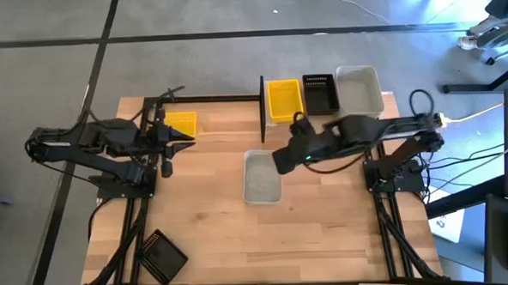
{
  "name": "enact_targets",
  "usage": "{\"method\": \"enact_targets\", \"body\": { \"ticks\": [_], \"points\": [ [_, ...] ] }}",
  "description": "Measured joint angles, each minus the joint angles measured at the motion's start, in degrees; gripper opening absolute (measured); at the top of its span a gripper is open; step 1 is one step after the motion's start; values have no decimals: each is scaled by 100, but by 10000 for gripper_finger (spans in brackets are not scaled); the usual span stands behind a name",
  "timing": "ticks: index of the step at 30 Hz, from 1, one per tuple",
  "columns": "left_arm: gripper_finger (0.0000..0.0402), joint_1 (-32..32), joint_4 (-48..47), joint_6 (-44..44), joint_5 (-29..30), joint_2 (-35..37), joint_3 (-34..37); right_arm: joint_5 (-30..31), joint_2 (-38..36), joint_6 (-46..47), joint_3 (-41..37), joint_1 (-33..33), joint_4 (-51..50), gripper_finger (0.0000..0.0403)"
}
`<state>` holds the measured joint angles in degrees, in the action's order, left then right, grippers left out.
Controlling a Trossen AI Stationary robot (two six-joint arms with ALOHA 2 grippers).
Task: Stack baskets on shelf by color
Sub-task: Stack the white bin on top of the white bin on the shelf
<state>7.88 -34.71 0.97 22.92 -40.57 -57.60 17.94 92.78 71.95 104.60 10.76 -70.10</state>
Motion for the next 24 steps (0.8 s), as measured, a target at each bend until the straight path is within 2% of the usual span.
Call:
{"method": "enact_targets", "body": {
  "ticks": [5,14,18,24],
  "points": [
    [49,0,-129,-95,-2,191,0,-202,522,1015,0,0,-254,90],
    [49,0,-231,-450,-6,245,0,-726,1305,1894,0,-57,-529,90],
    [49,0,-234,-452,-4,236,0,-885,1564,1942,-2,-106,-815,90],
    [49,4,-234,-449,-9,236,2,-1015,1878,1951,-2,-221,-612,90]
  ]
}}
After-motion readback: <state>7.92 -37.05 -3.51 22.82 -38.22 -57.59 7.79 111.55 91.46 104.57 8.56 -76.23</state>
